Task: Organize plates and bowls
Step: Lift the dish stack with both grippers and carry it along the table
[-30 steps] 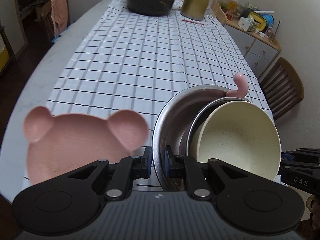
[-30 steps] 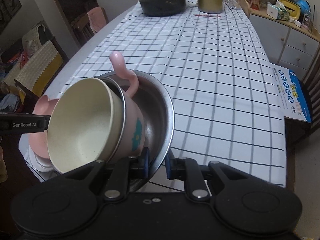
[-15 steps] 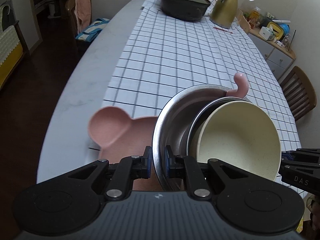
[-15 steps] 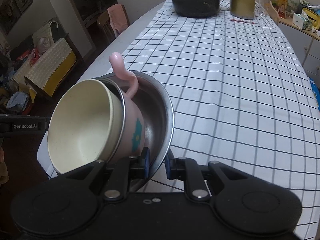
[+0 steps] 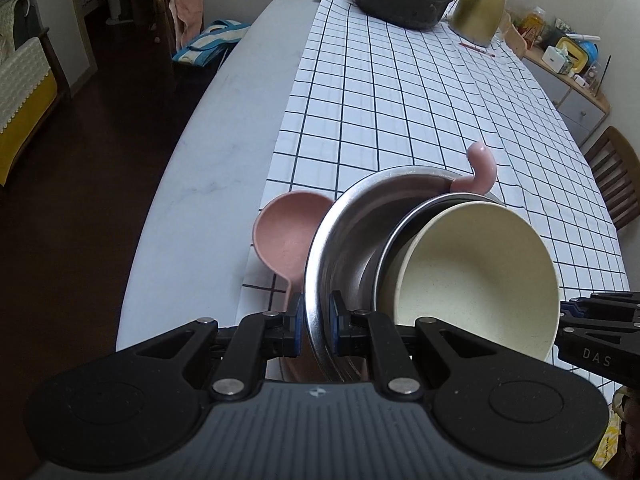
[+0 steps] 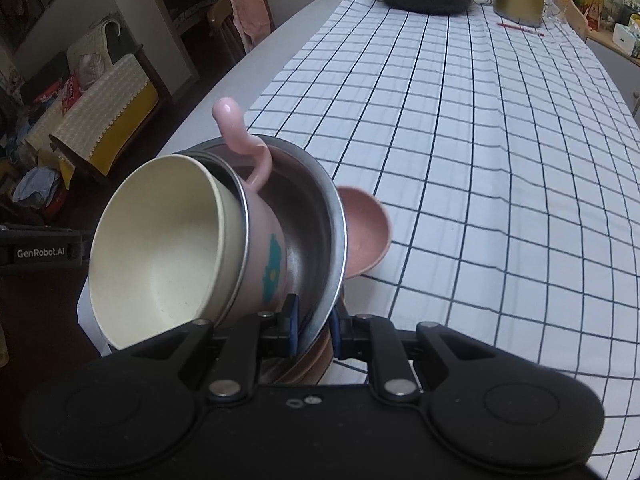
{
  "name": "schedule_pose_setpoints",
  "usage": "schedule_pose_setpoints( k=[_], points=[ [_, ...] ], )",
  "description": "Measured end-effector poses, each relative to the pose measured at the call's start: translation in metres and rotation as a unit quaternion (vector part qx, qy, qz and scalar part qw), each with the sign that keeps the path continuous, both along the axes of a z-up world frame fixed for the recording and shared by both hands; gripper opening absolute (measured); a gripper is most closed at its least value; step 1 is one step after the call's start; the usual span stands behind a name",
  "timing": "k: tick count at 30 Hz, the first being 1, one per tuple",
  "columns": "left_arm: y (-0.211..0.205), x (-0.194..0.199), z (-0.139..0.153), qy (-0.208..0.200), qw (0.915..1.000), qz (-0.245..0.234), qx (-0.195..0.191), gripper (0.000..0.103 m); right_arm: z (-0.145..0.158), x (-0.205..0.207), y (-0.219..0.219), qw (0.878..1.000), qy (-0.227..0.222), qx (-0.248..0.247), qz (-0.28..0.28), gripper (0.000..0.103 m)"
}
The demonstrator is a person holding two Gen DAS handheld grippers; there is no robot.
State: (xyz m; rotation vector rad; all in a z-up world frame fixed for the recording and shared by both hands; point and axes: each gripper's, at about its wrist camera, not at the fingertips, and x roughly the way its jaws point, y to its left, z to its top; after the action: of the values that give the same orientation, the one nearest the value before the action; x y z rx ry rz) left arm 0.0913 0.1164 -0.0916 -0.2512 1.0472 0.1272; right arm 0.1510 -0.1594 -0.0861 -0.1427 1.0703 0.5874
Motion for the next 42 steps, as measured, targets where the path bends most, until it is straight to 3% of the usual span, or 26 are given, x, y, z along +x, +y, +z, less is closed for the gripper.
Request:
schedule_pose_setpoints(
  k=[22, 29, 42],
  points=[
    [0.003, -0.001, -0.011, 0.001, 0.9999, -0.008, 0.008, 0.012, -0.01, -0.003, 0.012, 1.0, -0.004, -0.01, -0.003, 0.017],
    [0.005, -0.001, -0.012, -0.003, 0.9999, -0.009, 0.005, 0.012, -0.009, -0.002, 0.01, 1.0, -0.012, -0.021, -0.013, 0.025],
    [0.009, -0.006, -0.005, -0.01, 0.9999, -0.005, -0.001, 0.013, 0.002, -0.01, 0.004, 0.999, -0.026, -0.016, -0.029, 0.033]
  ],
)
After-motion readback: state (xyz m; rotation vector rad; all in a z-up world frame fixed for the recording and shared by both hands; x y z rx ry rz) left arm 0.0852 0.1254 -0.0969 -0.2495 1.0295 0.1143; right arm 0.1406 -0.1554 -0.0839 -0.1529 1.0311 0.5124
